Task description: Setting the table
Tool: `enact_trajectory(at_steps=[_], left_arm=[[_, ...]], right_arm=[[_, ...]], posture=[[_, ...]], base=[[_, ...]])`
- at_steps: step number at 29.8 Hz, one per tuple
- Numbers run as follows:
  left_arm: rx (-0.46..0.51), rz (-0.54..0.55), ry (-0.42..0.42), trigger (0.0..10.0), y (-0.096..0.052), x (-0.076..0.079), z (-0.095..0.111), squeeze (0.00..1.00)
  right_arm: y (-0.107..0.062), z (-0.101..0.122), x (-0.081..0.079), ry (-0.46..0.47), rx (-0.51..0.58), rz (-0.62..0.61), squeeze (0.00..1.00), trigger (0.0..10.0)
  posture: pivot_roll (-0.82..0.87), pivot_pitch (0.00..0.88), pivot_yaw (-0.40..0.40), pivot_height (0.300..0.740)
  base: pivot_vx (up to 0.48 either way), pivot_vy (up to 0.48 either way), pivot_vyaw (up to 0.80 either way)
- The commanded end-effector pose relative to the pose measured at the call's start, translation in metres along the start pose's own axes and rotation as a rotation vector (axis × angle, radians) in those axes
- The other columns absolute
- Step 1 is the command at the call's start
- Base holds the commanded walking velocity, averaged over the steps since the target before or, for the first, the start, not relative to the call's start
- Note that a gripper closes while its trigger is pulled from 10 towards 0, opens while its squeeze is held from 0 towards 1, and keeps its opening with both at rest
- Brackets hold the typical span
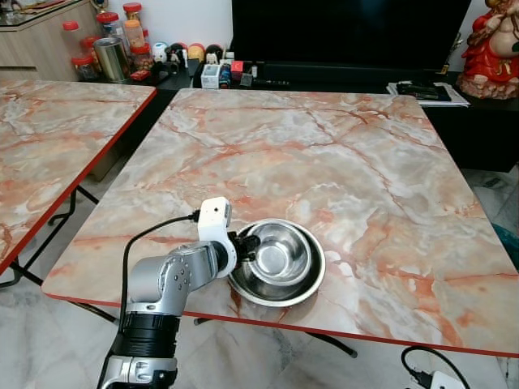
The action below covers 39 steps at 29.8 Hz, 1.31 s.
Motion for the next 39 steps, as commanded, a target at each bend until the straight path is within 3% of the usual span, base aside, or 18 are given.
enact_trajectory(at_steps=[1,3,4,6,8,19,23,29,31,33,35,38,39], left_arm=[[0.002,-0.001,0.020,10.0,-0.003,0.001,0.006,0.62],[0.002,0.000,0.020,10.0,-0.003,0.001,0.006,0.62],[0.000,-0.001,0.028,10.0,-0.003,0.001,0.007,1.00],[0.000,0.000,0.033,10.0,-0.003,0.001,0.007,1.00],[0.004,0.009,0.043,10.0,-0.004,-0.001,0.009,0.00],[0.065,0.024,0.133,10.0,-0.015,-0.008,0.037,0.00],[0.175,-0.044,0.157,10.0,-0.024,0.002,0.068,0.00],[0.218,-0.135,0.140,10.0,-0.028,0.016,0.072,0.00],[0.325,-0.188,0.135,10.0,-0.036,0.024,0.090,0.00],[0.455,-0.137,0.127,10.0,-0.044,0.014,0.110,0.00],[0.546,0.012,0.226,10.0,-0.050,-0.007,0.122,0.00],[0.587,0.215,0.343,10.0,-0.058,-0.040,0.126,0.00],[0.587,0.215,0.343,10.0,-0.058,-0.040,0.126,0.00]], right_arm=[[0.000,0.002,0.001,0.003,0.004,-0.003,0.00,10.0],[0.000,0.002,0.001,0.003,0.004,-0.003,0.00,10.0],[0.001,0.002,0.001,0.004,0.004,-0.002,0.00,10.0],[0.001,0.002,0.000,0.005,0.004,-0.002,0.00,10.0],[0.001,0.002,0.000,0.007,0.005,-0.001,0.00,10.0],[0.001,0.003,0.000,0.007,0.006,-0.001,0.00,10.0],[0.001,0.004,0.000,0.008,0.007,-0.001,0.00,10.0],[0.001,0.004,0.000,0.009,0.008,-0.002,0.00,10.0],[0.001,0.005,0.000,0.009,0.009,-0.003,0.00,10.0],[0.001,0.004,0.000,0.007,0.008,-0.004,0.00,10.0],[0.001,0.004,0.000,0.006,0.009,-0.004,0.00,10.0],[0.001,0.004,0.000,0.007,0.012,-0.005,0.00,10.0],[0.001,0.004,0.000,0.007,0.012,-0.005,0.00,10.0]], posture=[[0.04,0.000,0.003,0.740],[0.04,0.000,0.003,0.740],[0.04,0.000,0.004,0.740],[0.04,0.000,0.004,0.740],[0.04,0.000,0.003,0.740],[0.05,0.000,0.001,0.740],[0.06,0.000,-0.003,0.740],[0.05,0.000,-0.001,0.740],[0.05,0.001,-0.001,0.740],[0.05,0.000,-0.002,0.740],[0.05,0.000,-0.003,0.740],[0.05,0.000,-0.002,0.740],[0.05,0.000,-0.002,0.740]], base=[[0.000,0.000,0.00],[0.000,0.000,0.00],[0.000,0.000,0.00],[0.000,0.000,0.00],[0.000,0.000,0.00],[0.000,0.000,0.00],[0.000,0.000,0.00],[0.000,0.000,0.00],[0.000,0.000,0.00],[0.000,0.000,0.00],[0.000,0.000,0.00],[0.000,0.000,0.00],[0.000,0.000,0.00]])
Point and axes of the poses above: a point about 5 cm out from each wrist's last joint towards the gripper, its own y axis pointing out of the wrist towards the gripper, its own z axis along the axis of the wrist's last joint, x = y × z, the point moved 4 cm from there along y, pointing out of the wrist towards the gripper, and after that the axes turned 1 degree about -y, right-handed, at the moved point
